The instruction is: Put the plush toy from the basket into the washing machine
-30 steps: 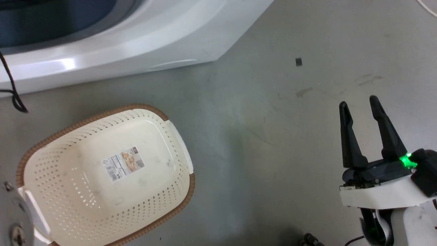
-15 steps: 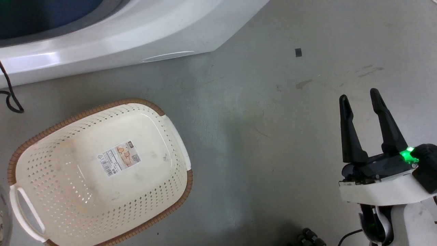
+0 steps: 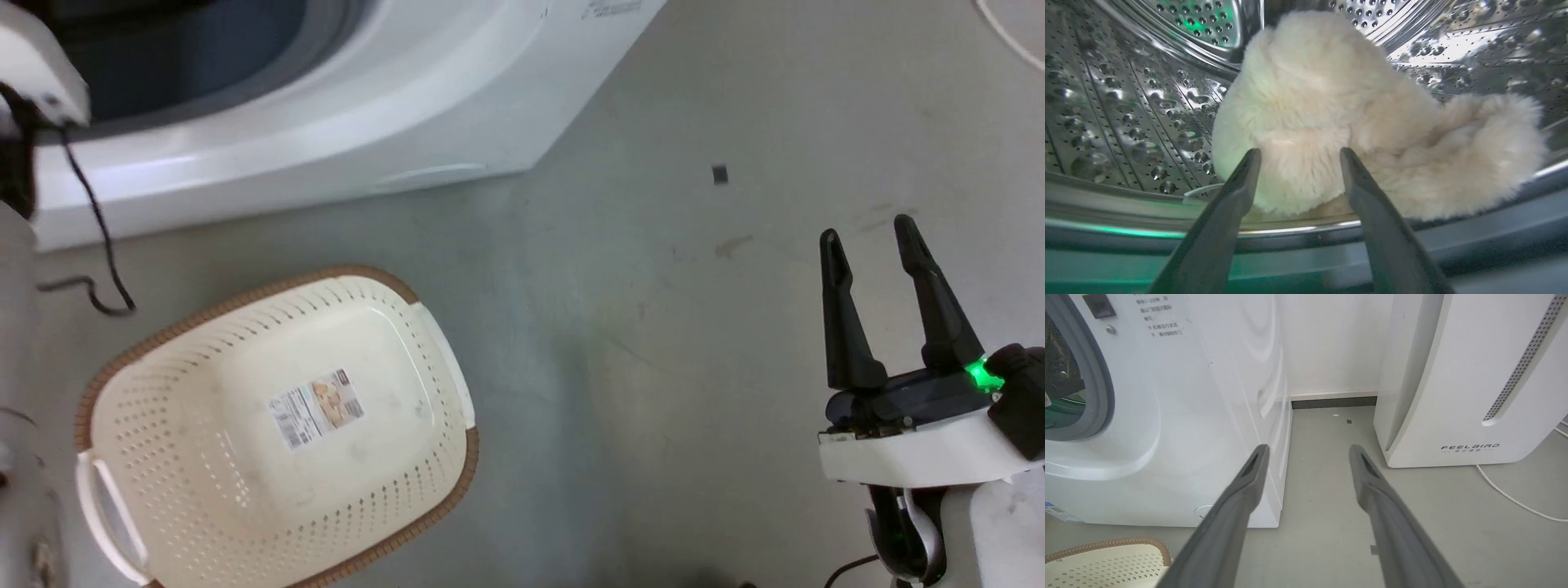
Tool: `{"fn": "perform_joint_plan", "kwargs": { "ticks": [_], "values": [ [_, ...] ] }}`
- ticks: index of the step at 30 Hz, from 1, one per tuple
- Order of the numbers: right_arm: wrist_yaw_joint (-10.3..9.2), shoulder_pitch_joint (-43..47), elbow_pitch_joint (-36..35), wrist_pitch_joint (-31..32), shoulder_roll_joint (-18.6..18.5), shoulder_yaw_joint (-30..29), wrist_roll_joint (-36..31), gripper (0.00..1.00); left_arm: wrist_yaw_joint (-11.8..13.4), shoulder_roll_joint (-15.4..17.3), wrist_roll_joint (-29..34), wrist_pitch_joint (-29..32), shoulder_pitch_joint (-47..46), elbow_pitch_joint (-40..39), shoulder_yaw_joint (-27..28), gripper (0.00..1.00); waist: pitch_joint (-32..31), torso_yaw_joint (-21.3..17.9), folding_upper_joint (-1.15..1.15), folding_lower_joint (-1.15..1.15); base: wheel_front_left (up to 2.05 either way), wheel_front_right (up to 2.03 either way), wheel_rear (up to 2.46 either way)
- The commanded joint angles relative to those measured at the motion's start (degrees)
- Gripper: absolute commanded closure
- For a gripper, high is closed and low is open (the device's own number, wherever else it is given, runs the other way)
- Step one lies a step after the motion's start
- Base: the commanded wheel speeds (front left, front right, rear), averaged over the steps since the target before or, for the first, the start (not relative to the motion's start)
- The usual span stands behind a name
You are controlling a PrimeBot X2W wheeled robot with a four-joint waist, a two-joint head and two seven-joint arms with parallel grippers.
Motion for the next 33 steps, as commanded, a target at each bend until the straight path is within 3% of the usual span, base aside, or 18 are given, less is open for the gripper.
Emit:
{"fn": "perform_joint_plan", "kwargs": {
  "ticks": [1,8,17,21,27,33],
  "values": [
    [-0.05,-0.39,0.26,-0.26,-0.03,-0.29,-0.55,0.00,-0.12,-0.34,-0.27,-1.10,1.83,0.41,-0.14,0.00,-3.27,1.08,0.00,0.00,0.00,0.00,0.00],
    [-0.05,2.04,1.04,-0.26,-0.03,-1.41,-2.59,0.00,-0.70,-4.52,-2.16,-4.28,10.62,-5.11,-0.60,0.00,-12.33,3.92,0.00,0.00,0.00,0.00,0.00],
    [-0.05,5.76,1.33,-0.26,-0.03,-2.60,-4.26,0.00,0.56,-11.41,-3.73,-4.34,32.81,-33.72,3.46,0.00,-21.65,7.09,0.00,0.00,0.00,0.00,0.00],
    [-0.05,7.09,1.69,-0.26,-0.03,-2.55,-4.56,0.00,1.64,-14.39,-3.38,-4.35,42.70,-41.79,4.35,0.00,-24.89,7.81,0.00,0.00,0.00,0.00,0.00],
    [-0.05,9.38,1.63,-0.26,-0.03,-2.71,-4.36,0.00,3.31,-17.67,-2.57,-4.35,54.68,-49.79,4.63,0.00,-28.30,8.81,0.00,0.00,0.00,0.00,0.00],
    [-0.05,11.24,1.93,-0.26,-0.03,-2.51,-4.75,0.00,4.03,-18.97,-1.97,-4.35,61.02,-51.67,3.52,0.00,-30.02,9.69,0.00,0.00,0.00,0.00,0.00]
  ]
}}
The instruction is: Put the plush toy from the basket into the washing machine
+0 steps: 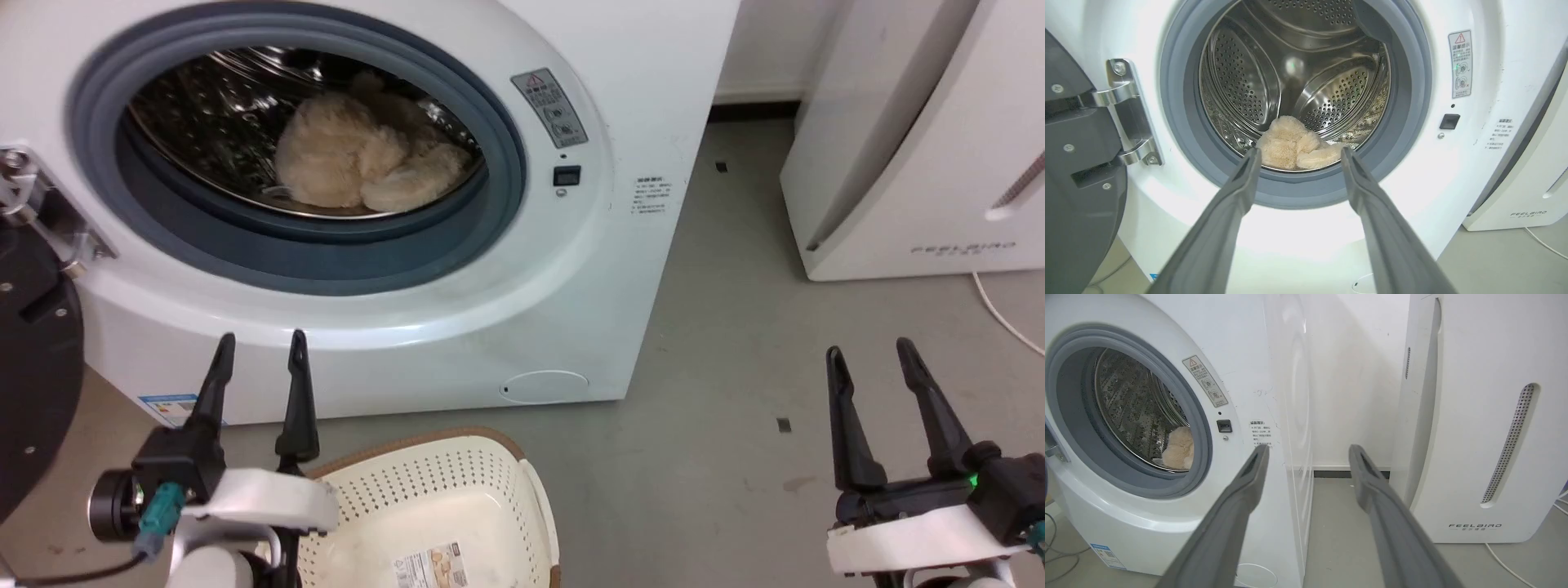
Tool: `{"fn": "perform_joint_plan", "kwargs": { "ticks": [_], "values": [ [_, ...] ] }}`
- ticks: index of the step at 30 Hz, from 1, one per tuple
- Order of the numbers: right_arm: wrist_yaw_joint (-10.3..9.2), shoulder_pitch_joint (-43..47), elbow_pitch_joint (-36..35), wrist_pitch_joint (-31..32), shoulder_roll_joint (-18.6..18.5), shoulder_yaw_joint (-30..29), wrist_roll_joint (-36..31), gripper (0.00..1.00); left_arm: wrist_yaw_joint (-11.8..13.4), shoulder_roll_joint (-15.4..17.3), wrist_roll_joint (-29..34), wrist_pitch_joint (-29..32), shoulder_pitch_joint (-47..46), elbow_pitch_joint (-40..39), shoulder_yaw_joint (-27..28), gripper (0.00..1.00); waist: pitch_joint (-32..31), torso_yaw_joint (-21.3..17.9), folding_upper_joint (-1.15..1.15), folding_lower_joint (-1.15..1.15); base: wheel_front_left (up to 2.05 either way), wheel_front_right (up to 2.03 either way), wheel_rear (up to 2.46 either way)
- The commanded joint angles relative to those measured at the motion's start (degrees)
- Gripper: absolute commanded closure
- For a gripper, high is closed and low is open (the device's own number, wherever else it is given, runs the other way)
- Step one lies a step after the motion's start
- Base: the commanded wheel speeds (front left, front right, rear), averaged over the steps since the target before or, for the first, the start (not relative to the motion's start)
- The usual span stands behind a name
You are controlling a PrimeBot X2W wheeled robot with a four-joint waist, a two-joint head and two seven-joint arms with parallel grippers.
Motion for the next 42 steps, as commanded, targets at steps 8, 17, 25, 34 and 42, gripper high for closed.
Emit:
{"fn": "perform_joint_plan", "kwargs": {
  "ticks": [8,17,25,34,42],
  "values": [
    [-0.05,1.41,0.27,-0.26,-0.01,0.45,-0.16,0.00,1.92,-1.43,0.71,-0.25,5.42,-2.26,-0.65,0.00,-1.26,0.63,0.00,0.01,0.00,0.00,0.00],
    [-0.05,1.87,0.69,-0.26,-0.01,0.72,0.15,0.00,2.91,-2.05,2.33,-0.25,8.11,-2.47,-2.16,0.00,-1.67,0.92,0.00,0.01,0.00,0.00,0.00],
    [0.00,0.94,0.59,0.30,0.00,0.82,-0.24,1.00,2.67,-1.92,2.41,0.31,7.53,-2.43,-2.30,1.00,-1.79,0.98,0.00,0.01,0.00,0.00,0.00],
    [0.00,0.98,0.69,1.35,0.00,0.93,-0.71,1.00,2.63,-1.98,2.85,1.36,7.58,-2.85,-2.30,1.00,-2.23,1.19,0.00,0.01,0.00,0.00,0.00],
    [-0.01,1.01,0.78,2.29,0.00,1.04,-1.13,1.00,2.59,-2.03,3.24,2.30,7.61,-3.21,-2.30,1.00,-2.63,1.37,0.00,0.01,0.00,0.00,0.00]
  ]
}}
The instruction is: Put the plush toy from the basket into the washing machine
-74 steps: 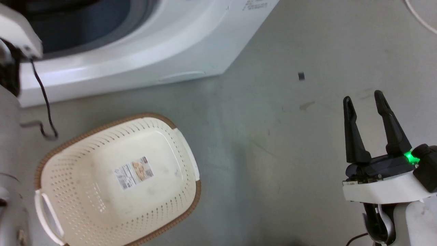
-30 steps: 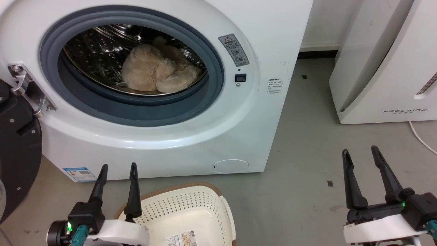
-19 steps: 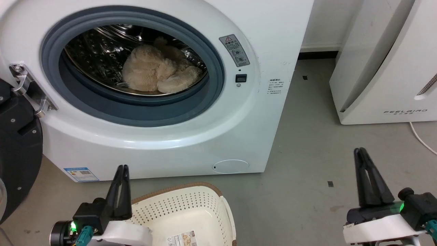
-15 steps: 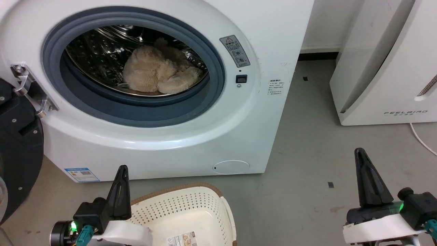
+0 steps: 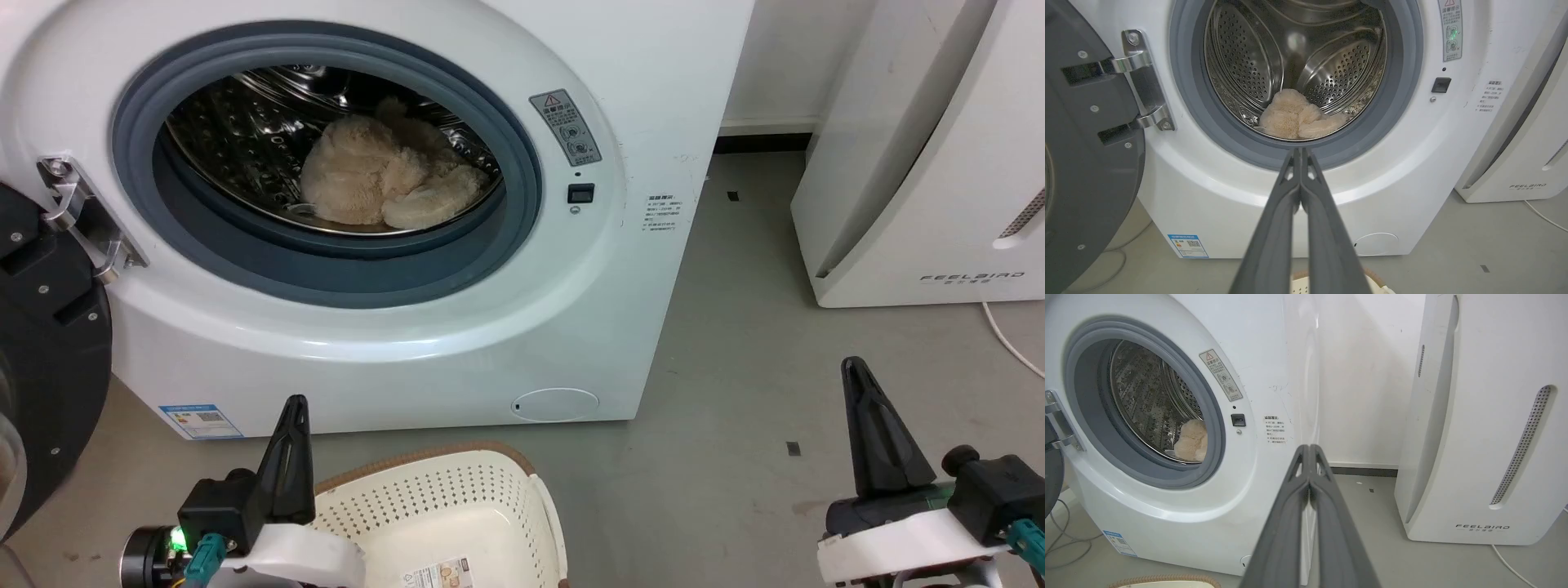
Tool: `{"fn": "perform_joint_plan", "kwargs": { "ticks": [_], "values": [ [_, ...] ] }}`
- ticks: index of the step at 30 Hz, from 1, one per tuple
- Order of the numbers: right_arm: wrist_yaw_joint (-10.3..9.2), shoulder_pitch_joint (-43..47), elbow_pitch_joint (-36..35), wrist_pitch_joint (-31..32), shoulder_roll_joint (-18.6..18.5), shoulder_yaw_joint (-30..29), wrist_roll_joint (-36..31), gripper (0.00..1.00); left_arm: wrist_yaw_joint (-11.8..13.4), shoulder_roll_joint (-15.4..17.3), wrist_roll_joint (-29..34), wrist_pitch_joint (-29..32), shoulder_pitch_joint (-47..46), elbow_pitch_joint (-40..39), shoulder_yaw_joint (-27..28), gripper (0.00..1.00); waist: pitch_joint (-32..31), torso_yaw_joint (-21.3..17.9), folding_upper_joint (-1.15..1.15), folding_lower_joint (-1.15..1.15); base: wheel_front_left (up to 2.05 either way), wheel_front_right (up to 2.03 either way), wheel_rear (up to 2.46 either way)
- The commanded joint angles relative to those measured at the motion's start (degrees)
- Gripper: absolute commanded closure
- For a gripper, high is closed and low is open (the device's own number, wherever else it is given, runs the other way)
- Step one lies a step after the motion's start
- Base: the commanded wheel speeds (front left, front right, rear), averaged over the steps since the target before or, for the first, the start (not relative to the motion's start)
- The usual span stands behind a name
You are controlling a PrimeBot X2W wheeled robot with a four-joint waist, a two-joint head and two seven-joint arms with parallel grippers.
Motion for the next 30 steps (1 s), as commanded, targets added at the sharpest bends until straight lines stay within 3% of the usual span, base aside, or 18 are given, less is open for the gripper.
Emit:
{"fn": "perform_joint_plan", "kwargs": {
  "ticks": [1,30],
  "values": [
    [-0.01,0.08,0.16,0.37,0.00,0.10,-0.23,1.00,-0.08,-0.11,0.53,0.30,0.09,-0.47,0.00,1.00,-0.10,0.05,0.00,0.00,0.00,0.00,0.00],
    [-0.02,0.19,0.48,3.77,-0.01,0.48,-1.76,1.00,-0.21,-0.29,1.94,3.70,0.22,-1.81,0.00,1.00,-1.53,0.72,0.00,0.00,0.00,0.00,0.00]
  ]
}}
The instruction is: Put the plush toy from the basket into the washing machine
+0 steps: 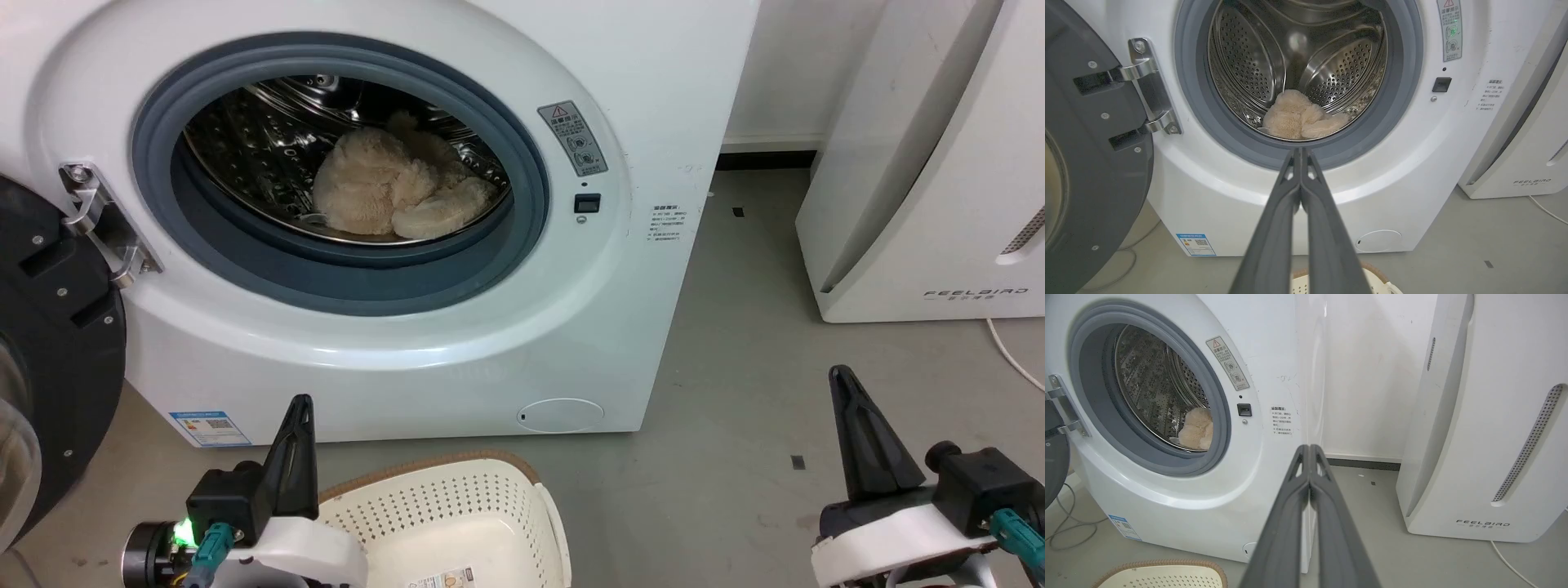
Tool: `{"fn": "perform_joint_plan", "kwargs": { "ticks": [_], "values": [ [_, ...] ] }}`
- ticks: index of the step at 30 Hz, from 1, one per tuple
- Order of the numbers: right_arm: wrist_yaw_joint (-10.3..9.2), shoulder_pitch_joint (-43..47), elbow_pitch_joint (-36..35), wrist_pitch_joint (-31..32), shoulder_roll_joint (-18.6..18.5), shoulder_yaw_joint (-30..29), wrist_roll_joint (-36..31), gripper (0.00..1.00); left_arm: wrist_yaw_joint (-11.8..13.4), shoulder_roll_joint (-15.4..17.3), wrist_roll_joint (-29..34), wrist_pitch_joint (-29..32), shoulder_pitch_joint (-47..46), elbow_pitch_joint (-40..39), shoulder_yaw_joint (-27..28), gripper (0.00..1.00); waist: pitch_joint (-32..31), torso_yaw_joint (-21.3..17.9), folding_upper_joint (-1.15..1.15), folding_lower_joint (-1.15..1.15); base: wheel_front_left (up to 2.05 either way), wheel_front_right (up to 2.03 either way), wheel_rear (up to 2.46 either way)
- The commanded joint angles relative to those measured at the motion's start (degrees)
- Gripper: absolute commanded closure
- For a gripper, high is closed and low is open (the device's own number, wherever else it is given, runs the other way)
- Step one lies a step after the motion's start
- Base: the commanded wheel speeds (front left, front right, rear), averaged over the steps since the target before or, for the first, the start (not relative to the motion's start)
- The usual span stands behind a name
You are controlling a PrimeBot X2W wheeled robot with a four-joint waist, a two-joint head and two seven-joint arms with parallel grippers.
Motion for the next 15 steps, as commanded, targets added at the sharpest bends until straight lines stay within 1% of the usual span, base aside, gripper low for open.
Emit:
{"fn": "perform_joint_plan", "kwargs": {
  "ticks": [1,15],
  "values": [
    [-0.02,0.20,0.15,0.34,-0.01,0.14,-0.52,1.00,-0.16,-0.04,0.46,0.27,0.23,-0.49,0.00,1.00,-0.06,0.03,0.00,0.00,0.00,0.00,0.00],
    [-0.03,0.25,0.30,1.98,-0.01,0.32,-1.26,1.00,-0.23,-0.13,1.14,1.91,0.29,-1.13,0.00,1.00,-0.75,0.36,0.00,0.00,0.00,0.00,0.00]
  ]
}}
